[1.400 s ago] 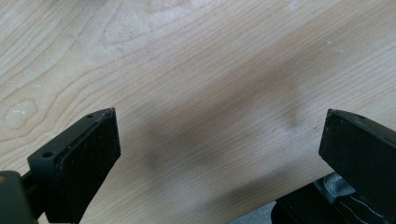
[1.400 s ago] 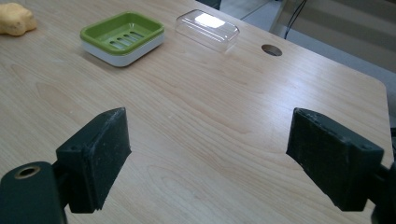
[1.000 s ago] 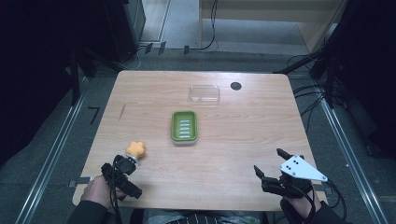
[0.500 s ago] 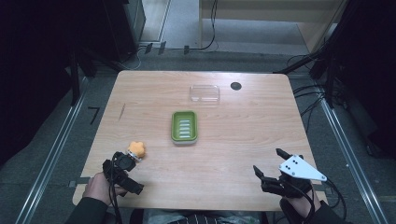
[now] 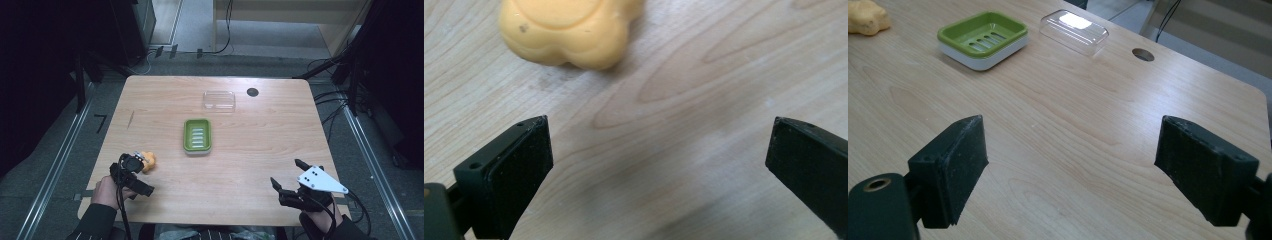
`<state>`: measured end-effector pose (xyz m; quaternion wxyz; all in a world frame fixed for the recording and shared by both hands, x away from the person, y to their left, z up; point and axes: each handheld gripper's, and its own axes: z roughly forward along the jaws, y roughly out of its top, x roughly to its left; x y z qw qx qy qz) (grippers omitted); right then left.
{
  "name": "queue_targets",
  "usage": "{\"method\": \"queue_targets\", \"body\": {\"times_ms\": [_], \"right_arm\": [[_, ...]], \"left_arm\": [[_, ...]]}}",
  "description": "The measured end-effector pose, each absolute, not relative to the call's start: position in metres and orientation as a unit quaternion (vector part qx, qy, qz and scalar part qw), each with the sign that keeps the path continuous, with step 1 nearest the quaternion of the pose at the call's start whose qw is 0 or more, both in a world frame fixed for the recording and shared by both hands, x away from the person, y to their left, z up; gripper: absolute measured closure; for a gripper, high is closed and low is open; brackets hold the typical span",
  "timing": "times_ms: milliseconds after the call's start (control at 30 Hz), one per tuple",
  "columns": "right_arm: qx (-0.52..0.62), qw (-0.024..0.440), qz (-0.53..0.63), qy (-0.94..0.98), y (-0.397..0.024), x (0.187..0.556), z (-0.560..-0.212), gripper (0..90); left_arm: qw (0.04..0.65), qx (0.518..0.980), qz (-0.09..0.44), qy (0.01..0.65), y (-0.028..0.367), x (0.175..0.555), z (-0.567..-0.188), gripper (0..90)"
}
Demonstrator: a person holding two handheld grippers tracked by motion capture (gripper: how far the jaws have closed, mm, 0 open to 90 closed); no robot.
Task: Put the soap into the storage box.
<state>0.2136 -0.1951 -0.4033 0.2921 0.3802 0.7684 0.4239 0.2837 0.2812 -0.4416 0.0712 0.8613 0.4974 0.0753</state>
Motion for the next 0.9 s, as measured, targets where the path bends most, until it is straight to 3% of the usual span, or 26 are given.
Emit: {"method": "queue_targets", "body": {"times_ms": [900], "right_arm": [[0.376, 0.288, 0.425, 0.771, -0.193, 0.216, -0.403, 13.6]], "left_arm": [[0.083, 0.86, 0.079, 0.497, 0.289, 0.325, -0.441, 0.0]]}}
